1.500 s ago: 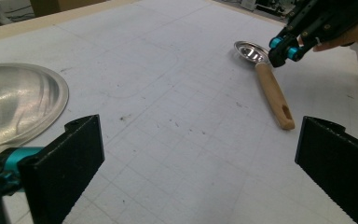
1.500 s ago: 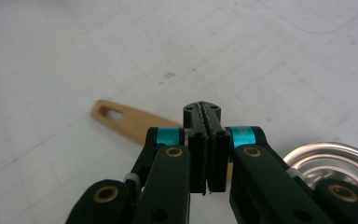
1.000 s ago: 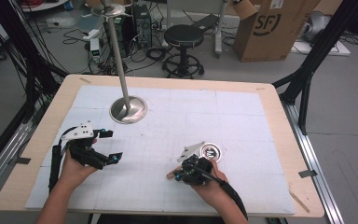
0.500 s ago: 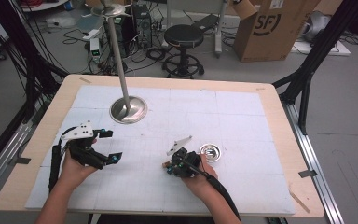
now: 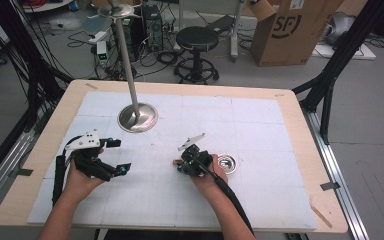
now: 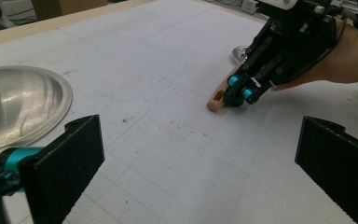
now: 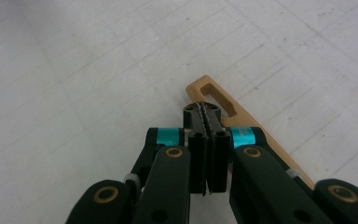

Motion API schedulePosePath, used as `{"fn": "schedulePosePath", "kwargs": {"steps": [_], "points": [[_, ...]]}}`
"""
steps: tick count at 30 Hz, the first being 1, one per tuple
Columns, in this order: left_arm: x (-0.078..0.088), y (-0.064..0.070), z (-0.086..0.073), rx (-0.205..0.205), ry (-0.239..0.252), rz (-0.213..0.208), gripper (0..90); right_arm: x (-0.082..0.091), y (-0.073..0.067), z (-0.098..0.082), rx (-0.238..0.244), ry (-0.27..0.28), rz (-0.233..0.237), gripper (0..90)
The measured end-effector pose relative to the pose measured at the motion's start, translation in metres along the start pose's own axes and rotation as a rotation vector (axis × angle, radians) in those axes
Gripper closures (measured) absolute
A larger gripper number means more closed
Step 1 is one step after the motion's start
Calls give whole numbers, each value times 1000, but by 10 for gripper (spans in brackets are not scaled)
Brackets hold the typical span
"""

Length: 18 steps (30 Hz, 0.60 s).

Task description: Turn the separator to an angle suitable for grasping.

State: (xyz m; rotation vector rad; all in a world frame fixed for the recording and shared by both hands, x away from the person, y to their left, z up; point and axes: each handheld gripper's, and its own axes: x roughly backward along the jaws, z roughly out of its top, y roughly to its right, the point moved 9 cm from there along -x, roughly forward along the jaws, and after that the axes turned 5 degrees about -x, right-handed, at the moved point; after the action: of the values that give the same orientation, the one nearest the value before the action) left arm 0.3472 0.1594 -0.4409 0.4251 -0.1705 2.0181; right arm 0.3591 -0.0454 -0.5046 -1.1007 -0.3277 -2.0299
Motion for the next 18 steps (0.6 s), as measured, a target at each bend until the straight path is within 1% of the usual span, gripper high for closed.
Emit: {"fn": "schedulePosePath", "kwargs": {"steps": [1,2,3,4,6,7,9,10,11,12,13,17,18], "points": [[0,0,0,2,1,1,18,-2,4,4,-11,4,-3,896],[0,0,0,1,2,2,18,-2,4,4,-11,4,-3,896],[1,-1,0,2,2,4,18,-2,6,5,-26,11,0,896],[1,-1,0,1,3,3,18,-1,7,5,-21,11,2,896],[1,-1,0,7,5,3,18,0,8,5,-31,14,-2,895],[2,-2,0,6,5,6,18,5,6,5,-38,23,1,886],[2,-2,0,4,5,5,18,12,5,6,-24,39,6,878],[2,-1,0,6,7,3,18,17,5,7,-8,56,10,876],[2,-1,0,6,7,3,18,17,5,7,-8,56,10,876],[2,-1,0,6,6,3,18,28,5,7,-3,76,12,870],[1,-1,0,6,5,3,18,33,6,6,-9,83,8,868],[1,-1,0,1,1,4,18,56,14,0,-8,129,5,860],[1,-1,0,1,1,4,18,56,14,0,-8,129,5,860]]}}
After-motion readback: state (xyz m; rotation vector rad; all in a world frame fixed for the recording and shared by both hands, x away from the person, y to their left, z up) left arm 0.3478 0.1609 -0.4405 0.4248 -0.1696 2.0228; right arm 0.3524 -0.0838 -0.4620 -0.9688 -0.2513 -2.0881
